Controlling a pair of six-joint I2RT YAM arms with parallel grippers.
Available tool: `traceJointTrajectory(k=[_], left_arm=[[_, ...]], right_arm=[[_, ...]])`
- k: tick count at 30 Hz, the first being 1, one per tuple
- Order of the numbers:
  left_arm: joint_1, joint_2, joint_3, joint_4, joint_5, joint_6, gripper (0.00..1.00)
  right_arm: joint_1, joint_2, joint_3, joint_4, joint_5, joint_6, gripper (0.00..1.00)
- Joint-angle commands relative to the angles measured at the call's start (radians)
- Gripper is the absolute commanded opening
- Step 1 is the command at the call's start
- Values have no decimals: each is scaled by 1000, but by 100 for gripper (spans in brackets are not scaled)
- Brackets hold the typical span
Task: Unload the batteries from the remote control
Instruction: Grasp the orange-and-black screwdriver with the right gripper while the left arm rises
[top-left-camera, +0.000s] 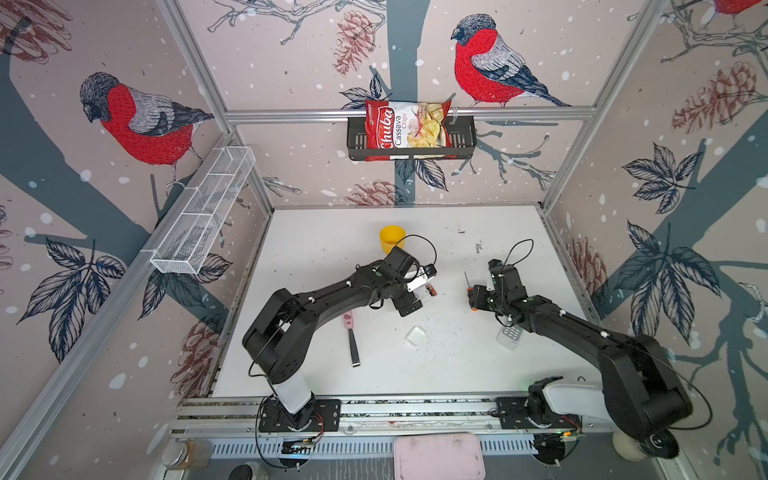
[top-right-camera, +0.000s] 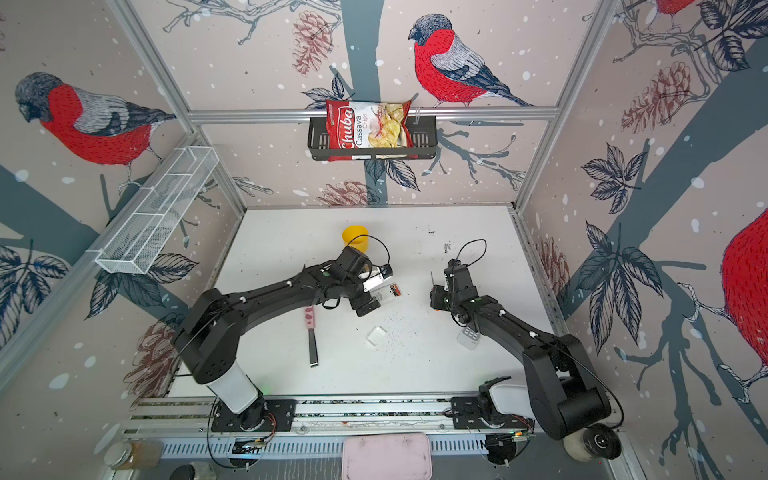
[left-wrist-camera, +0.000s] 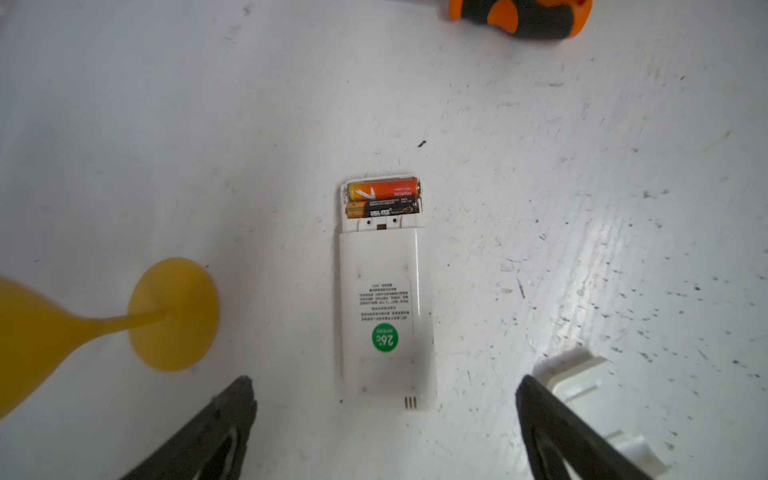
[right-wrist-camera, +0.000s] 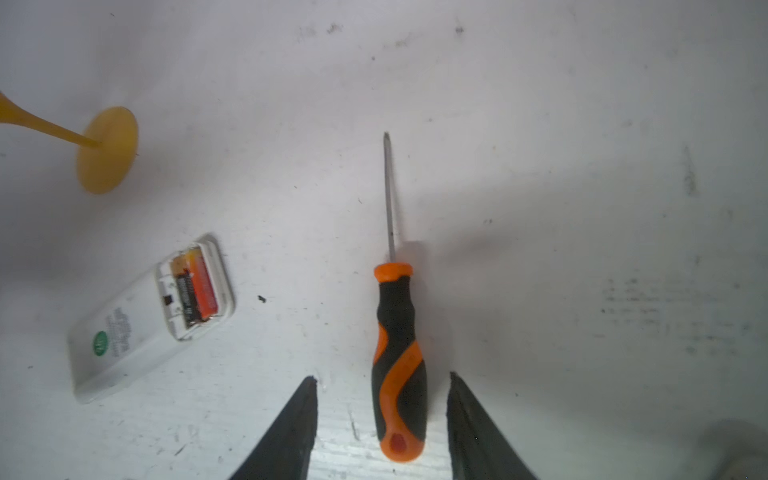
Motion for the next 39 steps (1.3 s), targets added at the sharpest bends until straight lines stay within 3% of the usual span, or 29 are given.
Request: traceJointTrajectory(k=[1,5,10,16,22,32,37,39], left_arm=[[-2,-85,-20,31,-61,-94,97],[-3,-162,-10,54,-195,-247,97],[-3,-267,-6,88,-253,-452,97],[2,-463,-210,319,-344,-674,97],[44,-539,-272,374,-360,-843,97],[47,-532,-320,454,-303,-879,97],[48,-593,-375,506,-342,-905,97],[48,-639,-425,550,-344,-892,97]], right_arm=[[28,32,4,-5,86,6,51],[60,81,24,-6,104,6,51],[78,130,48,-22,126,1,45],[76,162,67,-33,106,-11,35],[70,231,101,-32,80,-16,32],[105,224,131,-14,127,-40,15],[186,122,155,10,192,-162,1],[197,88,166,22,211,-212,0]])
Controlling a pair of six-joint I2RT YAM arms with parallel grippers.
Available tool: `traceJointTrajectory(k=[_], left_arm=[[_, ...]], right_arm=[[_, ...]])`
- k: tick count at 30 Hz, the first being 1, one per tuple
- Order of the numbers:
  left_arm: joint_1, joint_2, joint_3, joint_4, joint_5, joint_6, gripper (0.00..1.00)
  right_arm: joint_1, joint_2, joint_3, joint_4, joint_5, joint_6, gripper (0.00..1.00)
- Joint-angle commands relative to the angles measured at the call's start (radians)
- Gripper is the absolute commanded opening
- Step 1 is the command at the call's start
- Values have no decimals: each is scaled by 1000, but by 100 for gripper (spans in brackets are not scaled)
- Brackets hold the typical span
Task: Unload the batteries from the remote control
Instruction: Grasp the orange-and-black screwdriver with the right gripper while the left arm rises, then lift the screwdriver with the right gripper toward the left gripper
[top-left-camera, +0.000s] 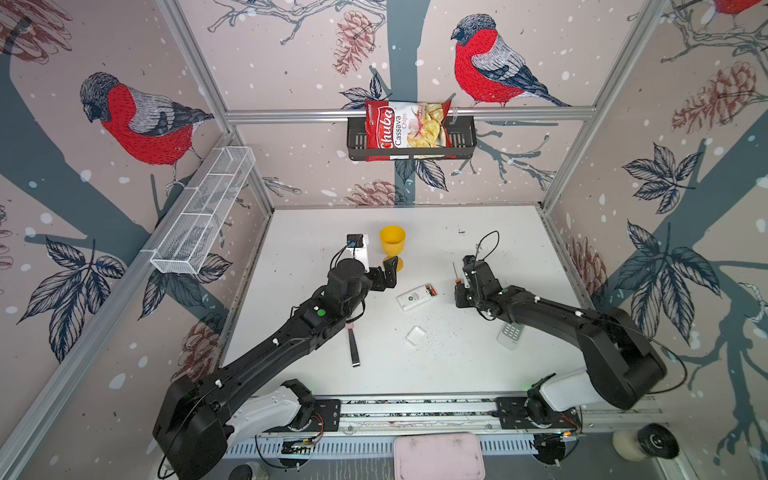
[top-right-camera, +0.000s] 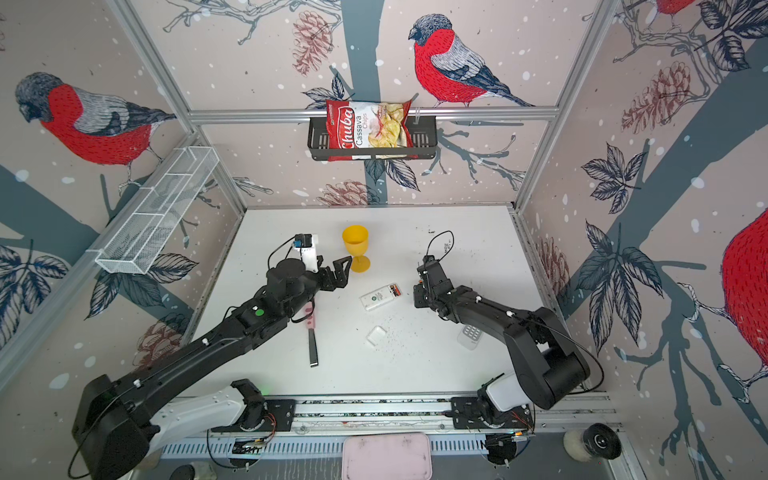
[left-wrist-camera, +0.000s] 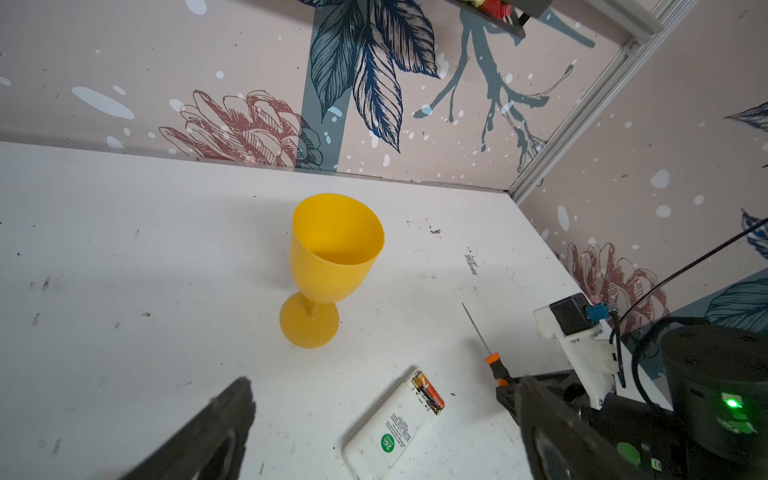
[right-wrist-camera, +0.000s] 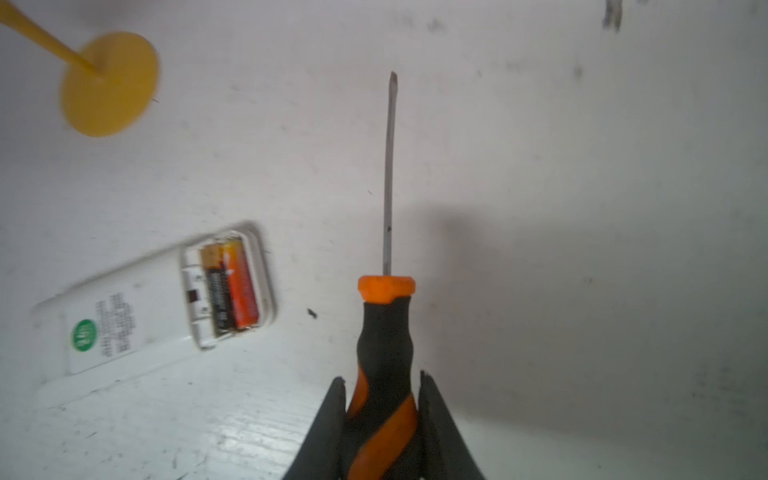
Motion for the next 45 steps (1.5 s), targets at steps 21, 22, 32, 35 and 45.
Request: traceJointTrajectory(k=[21,22,32,35,45], left_arm=[[44,1,-176,400,9,-195,96],[44,12,-175,411,1,-196,96],[46,93,-127,470,-39,-203,91],[53,109,-121,474,-37,-209,88],[82,101,-124,473,-32,-193,87]], right_arm=[[134,-69,268,98,-10,-626,0],[139,-63,270,113,-3,-648,0],[150,24,321,204,34,-799,0],[145,49,354,202,14,-823,0],[45,148,559,-30,-264,-774,0]])
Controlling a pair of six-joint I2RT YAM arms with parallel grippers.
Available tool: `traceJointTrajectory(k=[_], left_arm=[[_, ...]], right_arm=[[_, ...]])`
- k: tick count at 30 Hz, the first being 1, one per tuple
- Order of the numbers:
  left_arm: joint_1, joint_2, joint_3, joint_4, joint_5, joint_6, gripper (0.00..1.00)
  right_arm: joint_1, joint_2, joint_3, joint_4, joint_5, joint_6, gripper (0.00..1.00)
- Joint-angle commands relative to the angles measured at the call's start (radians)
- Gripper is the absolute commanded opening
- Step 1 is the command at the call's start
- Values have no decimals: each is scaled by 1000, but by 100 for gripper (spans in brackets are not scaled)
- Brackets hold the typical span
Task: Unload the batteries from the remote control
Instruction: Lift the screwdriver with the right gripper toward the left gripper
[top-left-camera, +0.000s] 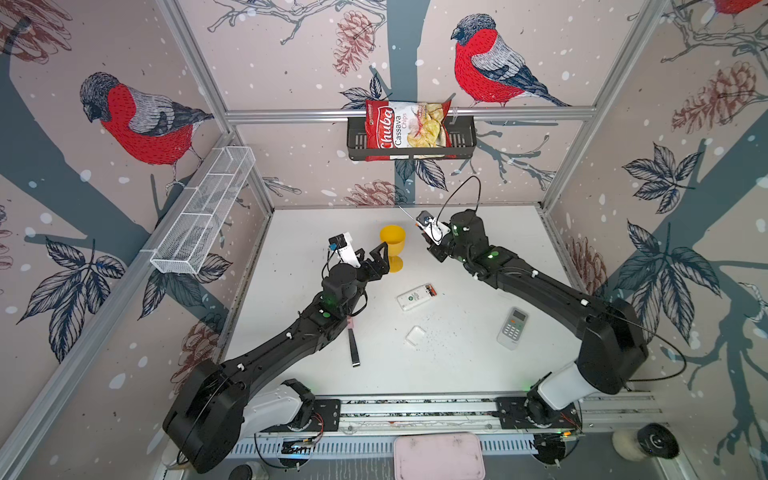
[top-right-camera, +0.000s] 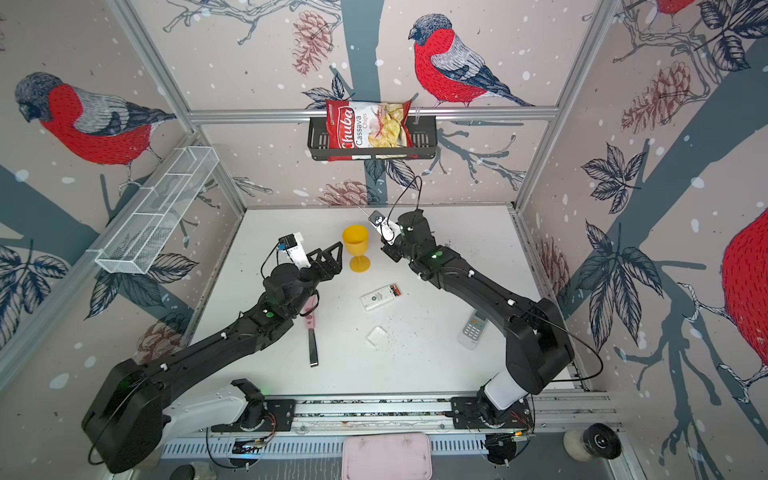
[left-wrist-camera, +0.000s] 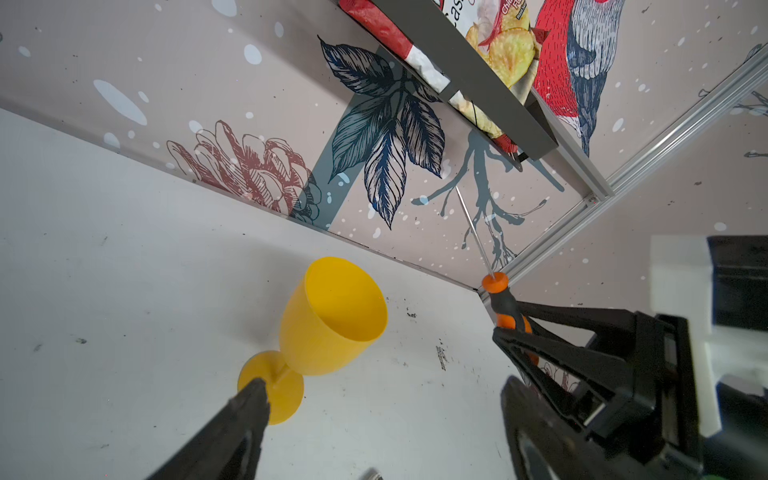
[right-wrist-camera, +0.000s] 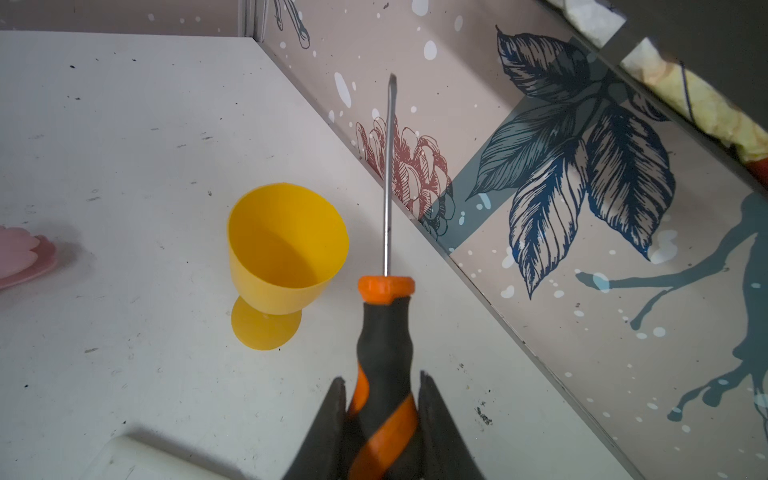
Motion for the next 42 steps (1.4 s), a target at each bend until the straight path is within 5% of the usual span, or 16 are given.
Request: traceJointTrajectory(k=[1,10,30,33,38,42], left_arm=[[4,-10,-10,56,-7,8,87],[5,-26,-56,106,20,-19,82],[5,10,-61,218,88,-117,67],[5,7,-66,232,83,-127,67],[5,-19,-75,209,62,-126,67],[5,-38,-96,205,60,-133,67]], right_arm=[[-16,16,42,-88,-143,24,0],[-87,109,218,-321,-372,30,0],[-97,85,202,-360,-509,62,0],[-95,64,186,-339,-500,63,0],[-3,-16,66,-193,-270,24,0],[26,-40,34,-137,-216,21,0]])
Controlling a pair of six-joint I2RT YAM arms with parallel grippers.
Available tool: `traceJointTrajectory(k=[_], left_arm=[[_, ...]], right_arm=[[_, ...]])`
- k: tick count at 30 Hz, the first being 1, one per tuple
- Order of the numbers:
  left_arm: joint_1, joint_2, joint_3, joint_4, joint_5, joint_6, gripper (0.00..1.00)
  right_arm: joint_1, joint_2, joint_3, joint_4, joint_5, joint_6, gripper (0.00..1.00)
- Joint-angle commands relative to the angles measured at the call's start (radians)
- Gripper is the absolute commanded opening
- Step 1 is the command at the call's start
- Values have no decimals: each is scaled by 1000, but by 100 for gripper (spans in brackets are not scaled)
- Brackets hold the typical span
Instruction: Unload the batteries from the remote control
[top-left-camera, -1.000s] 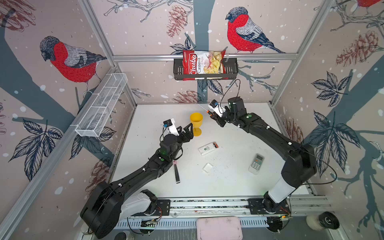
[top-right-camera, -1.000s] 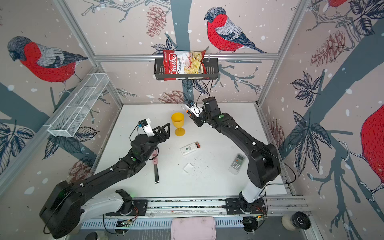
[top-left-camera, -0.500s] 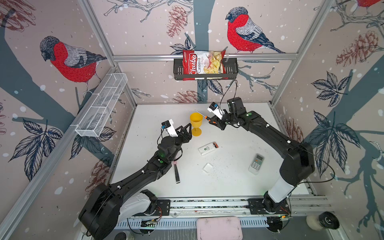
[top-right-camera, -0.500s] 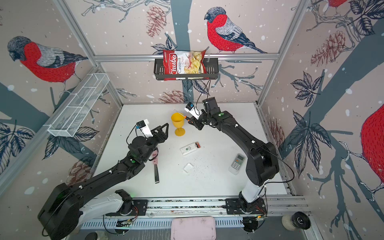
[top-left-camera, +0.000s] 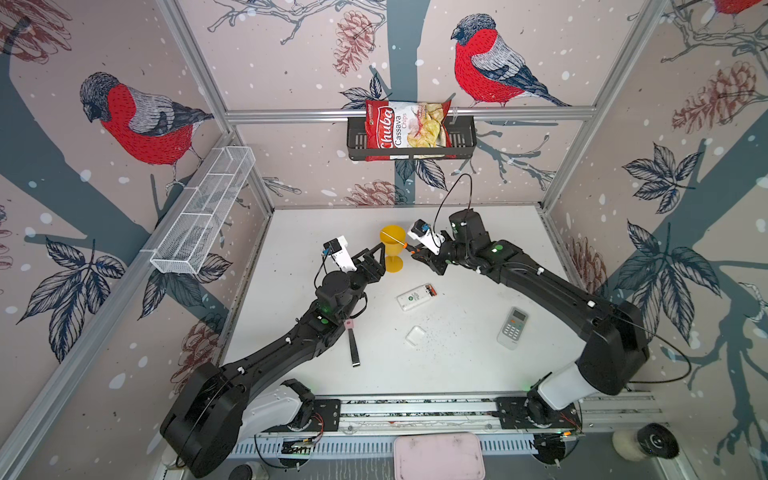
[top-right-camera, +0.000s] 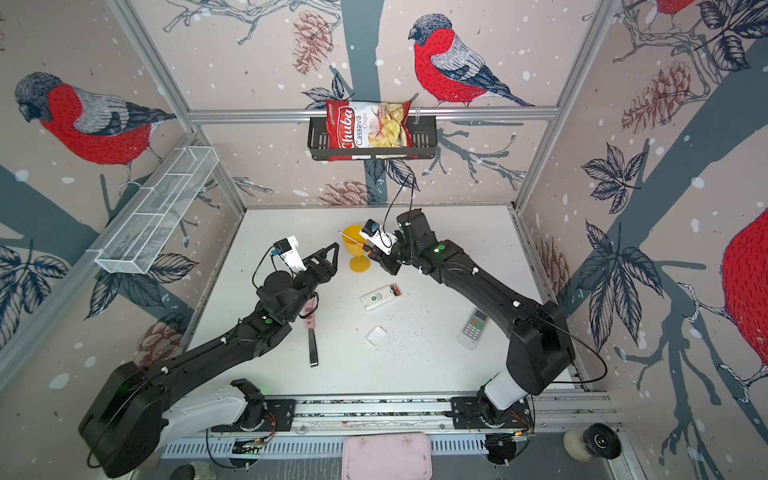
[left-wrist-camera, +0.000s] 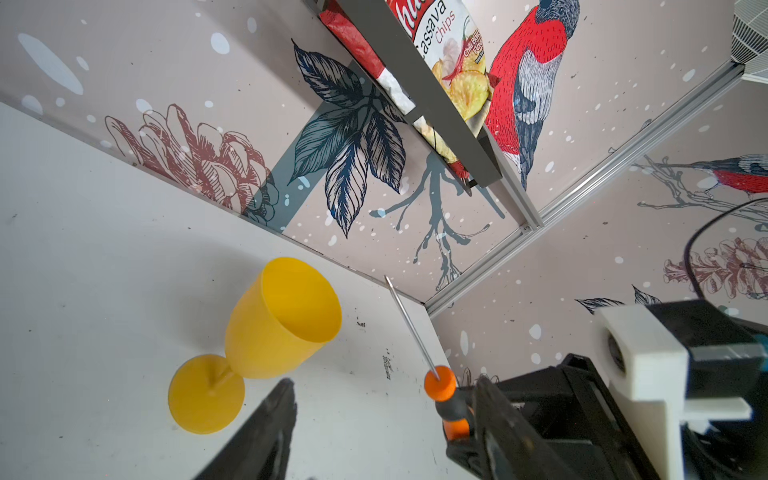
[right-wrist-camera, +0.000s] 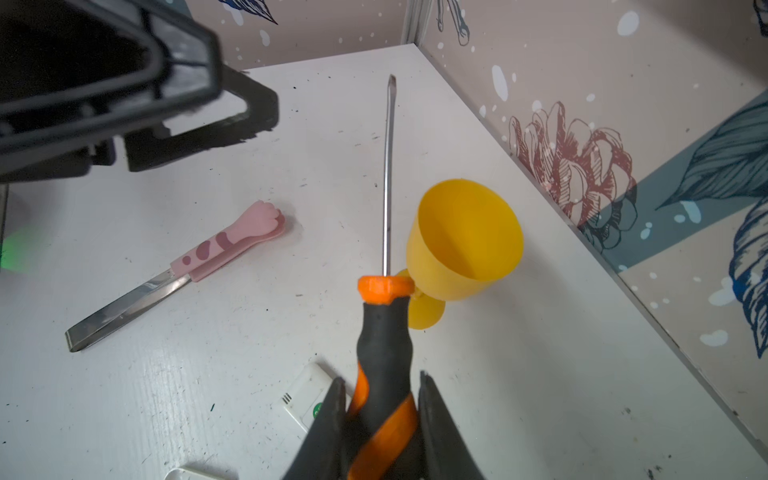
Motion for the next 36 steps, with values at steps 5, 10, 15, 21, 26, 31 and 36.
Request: traceJointTrajectory(k=[5,10,15,21,26,31,36], left_arm=[[1,-36,-31,28,-39,-31,65],[0,-80,-26,-17,-98,-54,65],[1,-66,-4,-10,-70,-75,66],[1,26,71,8,-26,-82,67],[1,145,157,32,19,-111,68],[0,225,218,46,49,-133,66],[0,293,255,80,55,-150,61]], right_arm=[[25,-16,-16,135,127,-21,0],[43,-6,-14,135,166,-28,0],[55,5,-12,133,193,-35,0],[71,5,-13,138,218,-42,0],[81,0,-31,154,246,-48,0],[93,-26,-70,192,281,-59,0],[92,-60,-110,234,286,-62,0]])
